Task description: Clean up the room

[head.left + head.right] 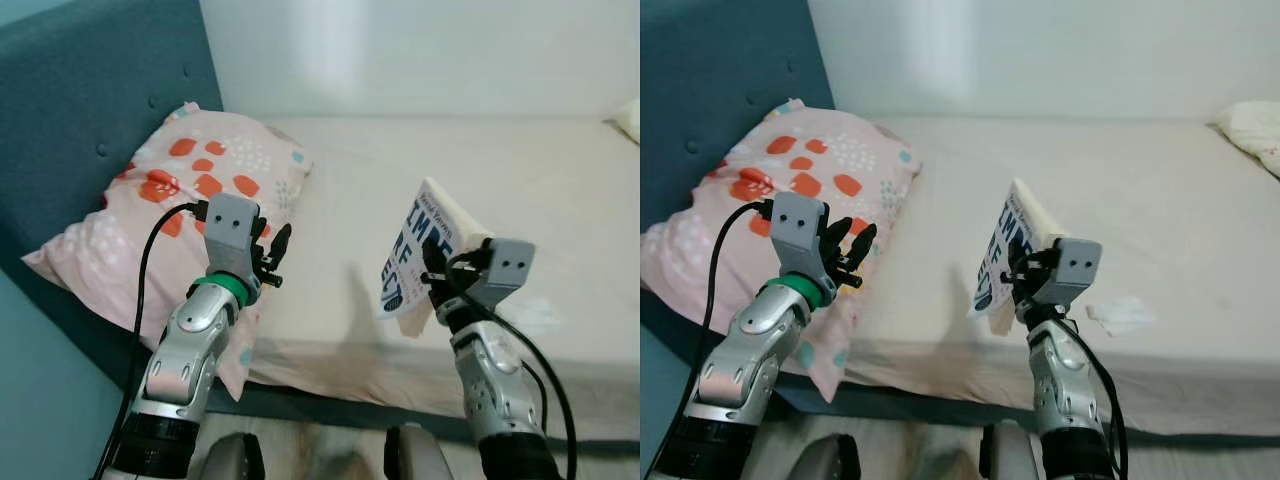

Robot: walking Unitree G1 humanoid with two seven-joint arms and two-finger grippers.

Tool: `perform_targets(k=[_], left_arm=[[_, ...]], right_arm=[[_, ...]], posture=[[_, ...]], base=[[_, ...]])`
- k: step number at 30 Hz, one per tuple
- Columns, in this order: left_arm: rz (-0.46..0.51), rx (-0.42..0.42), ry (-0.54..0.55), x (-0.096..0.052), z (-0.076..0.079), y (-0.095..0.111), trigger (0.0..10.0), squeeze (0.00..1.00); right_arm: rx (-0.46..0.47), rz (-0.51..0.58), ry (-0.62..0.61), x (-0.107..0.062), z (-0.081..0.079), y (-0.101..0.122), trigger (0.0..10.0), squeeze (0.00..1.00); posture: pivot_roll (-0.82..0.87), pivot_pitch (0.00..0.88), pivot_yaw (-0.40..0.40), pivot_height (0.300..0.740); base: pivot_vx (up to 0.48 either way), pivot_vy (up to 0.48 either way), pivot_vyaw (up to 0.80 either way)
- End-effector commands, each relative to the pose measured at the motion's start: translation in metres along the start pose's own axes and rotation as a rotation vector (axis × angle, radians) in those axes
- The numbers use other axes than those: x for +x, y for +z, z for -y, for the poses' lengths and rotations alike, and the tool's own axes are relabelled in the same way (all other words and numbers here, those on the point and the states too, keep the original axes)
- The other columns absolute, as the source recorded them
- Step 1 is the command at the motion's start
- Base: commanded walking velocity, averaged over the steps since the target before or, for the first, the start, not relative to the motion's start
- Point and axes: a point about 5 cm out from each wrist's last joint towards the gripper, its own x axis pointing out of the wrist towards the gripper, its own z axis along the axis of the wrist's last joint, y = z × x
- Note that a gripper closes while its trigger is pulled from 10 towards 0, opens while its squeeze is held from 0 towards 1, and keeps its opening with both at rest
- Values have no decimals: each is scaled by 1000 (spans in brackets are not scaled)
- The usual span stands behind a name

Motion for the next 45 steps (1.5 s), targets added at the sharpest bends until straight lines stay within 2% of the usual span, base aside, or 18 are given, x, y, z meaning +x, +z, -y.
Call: perform_targets(k=[1,4,7,12,16,19,24,30,34,36,37,45], left_arm=[[-8,4,-2,-2,0,-1,10000,0],[-10,4,-4,-3,2,0,10000,0],[-12,3,-4,-5,3,0,10000,0],[-17,2,1,-9,3,0,10000,0],[-20,0,1,-11,3,0,10000,0],[-30,-5,-7,-17,6,0,10000,0],[-26,-12,-23,-27,9,9,10000,0],[-24,-17,-21,-36,9,18,10000,0],[-27,-21,-11,-48,13,26,10000,0],[-30,-23,-8,-50,13,28,10000,0],[-33,-25,-2,-56,13,33,10000,0],[-58,-25,36,-72,9,39,10000,0]], right_arm=[[114,36,30,6,-6,5,10000,0],[376,63,69,11,-10,4,10000,0],[585,77,106,14,-13,-1,10000,0],[734,57,65,18,-14,-18,10000,0],[783,62,39,18,-10,-22,10000,0],[849,84,18,20,-1,-25,10000,0],[904,95,54,24,4,-24,10000,0],[963,82,78,29,-1,-28,10000,0],[1034,60,61,30,-10,-38,10000,0],[1044,56,55,30,-11,-40,10000,0],[1055,45,37,31,-14,-44,10000,0],[1059,28,-39,31,-13,-49,10000,0]], posture=[[-85,125,121,562],[-73,133,118,562],[-63,138,115,562],[-43,156,106,562],[-37,167,106,562],[-20,190,109,562],[25,238,115,562],[55,271,110,562],[129,332,105,562],[129,332,105,562],[160,354,104,562],[219,399,107,562]], base=[[0,0,0],[0,0,0],[0,0,0],[0,0,0],[0,0,0],[0,0,0],[0,0,0],[0,0,0],[0,0,0],[0,0,0],[0,0,0],[0,0,0]])
